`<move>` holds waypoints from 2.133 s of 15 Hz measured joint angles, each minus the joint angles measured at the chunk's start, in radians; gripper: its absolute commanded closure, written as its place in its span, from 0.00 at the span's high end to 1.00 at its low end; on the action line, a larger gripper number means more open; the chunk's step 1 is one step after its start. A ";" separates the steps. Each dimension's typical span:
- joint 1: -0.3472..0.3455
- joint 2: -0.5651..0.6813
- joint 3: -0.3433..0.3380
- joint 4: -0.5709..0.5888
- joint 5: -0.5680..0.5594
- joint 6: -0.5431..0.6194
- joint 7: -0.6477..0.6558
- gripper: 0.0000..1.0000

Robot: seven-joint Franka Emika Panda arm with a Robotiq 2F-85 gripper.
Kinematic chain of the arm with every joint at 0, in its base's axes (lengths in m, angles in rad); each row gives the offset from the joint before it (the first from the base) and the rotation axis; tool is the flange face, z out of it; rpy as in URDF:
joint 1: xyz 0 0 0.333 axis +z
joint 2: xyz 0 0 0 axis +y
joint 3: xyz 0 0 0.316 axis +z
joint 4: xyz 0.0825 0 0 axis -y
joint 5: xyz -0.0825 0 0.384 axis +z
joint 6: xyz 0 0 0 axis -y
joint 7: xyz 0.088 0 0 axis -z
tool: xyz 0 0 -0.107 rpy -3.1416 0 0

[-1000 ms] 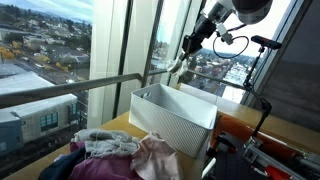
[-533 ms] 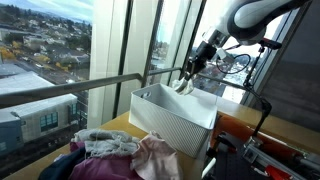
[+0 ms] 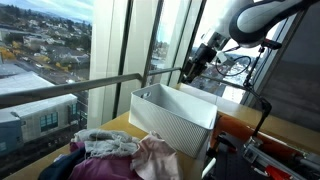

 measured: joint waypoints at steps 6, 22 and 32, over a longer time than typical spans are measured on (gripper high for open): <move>0.137 -0.051 0.154 0.039 -0.126 -0.002 0.206 1.00; 0.381 0.379 0.149 0.178 -0.452 -0.008 0.436 1.00; 0.393 0.490 0.076 0.194 -0.449 -0.122 0.344 0.49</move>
